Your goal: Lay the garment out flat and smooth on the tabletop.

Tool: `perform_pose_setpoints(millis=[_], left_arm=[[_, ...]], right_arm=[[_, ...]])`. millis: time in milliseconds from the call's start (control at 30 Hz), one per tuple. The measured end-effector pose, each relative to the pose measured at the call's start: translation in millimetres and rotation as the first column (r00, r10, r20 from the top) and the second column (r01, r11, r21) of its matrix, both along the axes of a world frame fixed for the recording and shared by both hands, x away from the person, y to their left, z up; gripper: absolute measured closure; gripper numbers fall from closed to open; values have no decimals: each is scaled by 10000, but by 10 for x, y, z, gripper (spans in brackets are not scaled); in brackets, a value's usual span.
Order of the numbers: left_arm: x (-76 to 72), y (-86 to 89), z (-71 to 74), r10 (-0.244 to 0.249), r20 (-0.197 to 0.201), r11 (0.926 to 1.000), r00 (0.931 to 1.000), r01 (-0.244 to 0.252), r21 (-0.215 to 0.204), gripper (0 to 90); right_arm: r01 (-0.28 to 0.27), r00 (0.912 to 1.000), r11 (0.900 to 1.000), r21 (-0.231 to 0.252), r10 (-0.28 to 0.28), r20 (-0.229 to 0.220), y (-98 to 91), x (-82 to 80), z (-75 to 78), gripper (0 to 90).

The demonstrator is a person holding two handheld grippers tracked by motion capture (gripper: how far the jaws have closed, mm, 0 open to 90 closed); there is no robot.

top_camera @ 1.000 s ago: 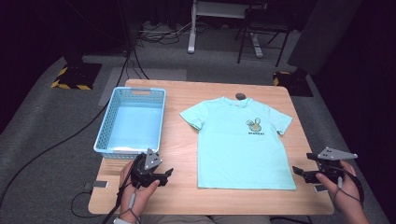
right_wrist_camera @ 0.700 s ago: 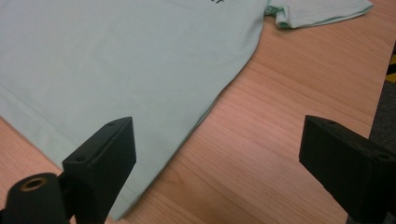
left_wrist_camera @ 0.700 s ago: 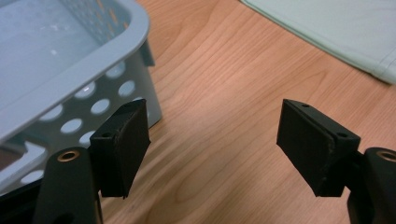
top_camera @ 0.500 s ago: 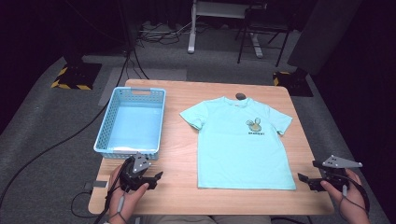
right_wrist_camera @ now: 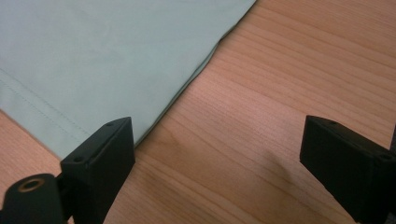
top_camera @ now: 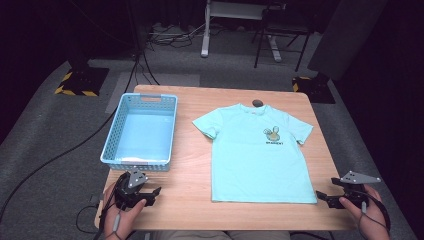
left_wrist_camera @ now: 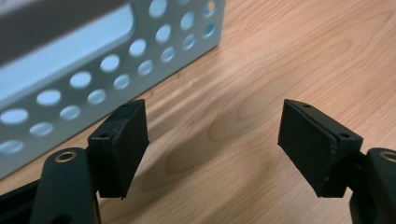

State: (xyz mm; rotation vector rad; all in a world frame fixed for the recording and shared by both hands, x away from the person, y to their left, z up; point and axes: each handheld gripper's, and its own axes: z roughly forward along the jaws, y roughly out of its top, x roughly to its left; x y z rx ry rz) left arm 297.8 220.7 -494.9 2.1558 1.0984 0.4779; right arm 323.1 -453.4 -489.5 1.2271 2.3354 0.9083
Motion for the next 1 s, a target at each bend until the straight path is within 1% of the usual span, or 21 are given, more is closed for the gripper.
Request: perform_pose_setpoints(millis=[100, 133, 167, 200, 267, 367, 500, 633, 700, 1000], left_arm=[[19, 45, -60, 72, -245, 10000, 9997, -72, 7, 241], [25, 64, -77, 77, -274, 9999, 9996, -81, -125, 227], [23, 84, -96, 131, -224, 9994, 9997, -138, -317, 224], [23, 94, -106, 145, -130, 9992, 9998, -150, -364, 214], [20, 114, -117, 189, -66, 9988, 9998, -192, -458, 209], [22, 137, -117, 219, -60, 9989, 9997, -221, -404, 199], [14, 143, -118, 292, -64, 9987, 9996, -295, -404, 194], [9, 142, -119, 349, -57, 9985, 9994, -351, -412, 194], [9, 141, -119, 353, -51, 9985, 9994, -354, -420, 194], [7, 140, -119, 365, -55, 9985, 9993, -367, -413, 194]], right_arm=[[49, 10000, 10000, 33, -49, -58, -2, -2, -43, 106], [74, 9999, 10000, 24, -74, -89, -3, -2, -62, 105], [105, 9999, 9999, 8, -105, -133, -3, -2, -82, 105], [158, 9998, 9999, 62, -157, -123, -4, -5, -110, 73], [235, 9997, 9995, 188, -236, 50, -4, -12, -136, 54], [430, 9985, 9985, 341, -442, 337, 6, -38, -170, 38], [584, 9977, 9978, 323, -595, 331, 52, -62, -171, 31], [532, 9980, 9980, 329, -542, 319, 71, -69, -173, 28], [410, 9986, 9986, 321, -420, 329, 70, -75, -173, 28], [401, 9986, 9987, 329, -412, 327, 69, -74, -174, 27]])
